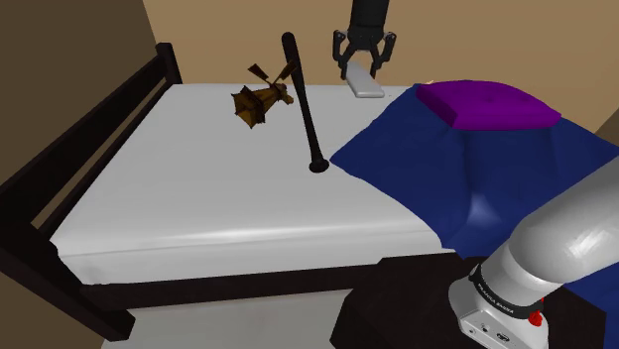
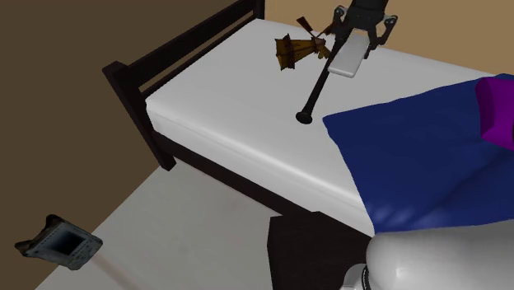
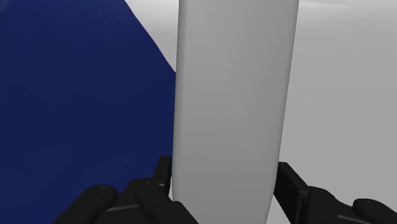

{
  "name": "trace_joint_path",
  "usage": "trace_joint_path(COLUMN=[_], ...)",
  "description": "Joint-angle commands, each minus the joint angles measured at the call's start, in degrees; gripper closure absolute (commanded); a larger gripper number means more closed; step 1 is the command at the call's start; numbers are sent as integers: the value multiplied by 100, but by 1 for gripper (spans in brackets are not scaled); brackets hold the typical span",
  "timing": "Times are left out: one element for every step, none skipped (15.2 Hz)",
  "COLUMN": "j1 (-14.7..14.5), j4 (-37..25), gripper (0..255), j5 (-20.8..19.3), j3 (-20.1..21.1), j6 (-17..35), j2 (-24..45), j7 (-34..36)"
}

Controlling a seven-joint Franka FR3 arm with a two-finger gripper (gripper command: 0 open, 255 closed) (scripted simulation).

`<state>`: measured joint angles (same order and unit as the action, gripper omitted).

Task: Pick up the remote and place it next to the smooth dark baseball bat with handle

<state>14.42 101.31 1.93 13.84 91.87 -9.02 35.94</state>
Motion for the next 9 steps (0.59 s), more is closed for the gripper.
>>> trace_joint_path(j1=[130,187,246,304,360,417,473,529,585], j4=[151,194,230,260,283,299,309,313,309], gripper=[255,255,255,255,255,255,255,255,255], j5=[-4,-13,-25,-38,-54,-71,-89,-107,-126], j3=[-193,-280,-365,-450,-536,-622,-708,-794,-879], j6=[16,19,21,23,24,26,27,27,28], j2=[-132,-170,-202,-228,-248,-262,-269,-271,-266], j7=[-335,-478,-621,-763,-904,-1044,-1184,-1323,-1462])
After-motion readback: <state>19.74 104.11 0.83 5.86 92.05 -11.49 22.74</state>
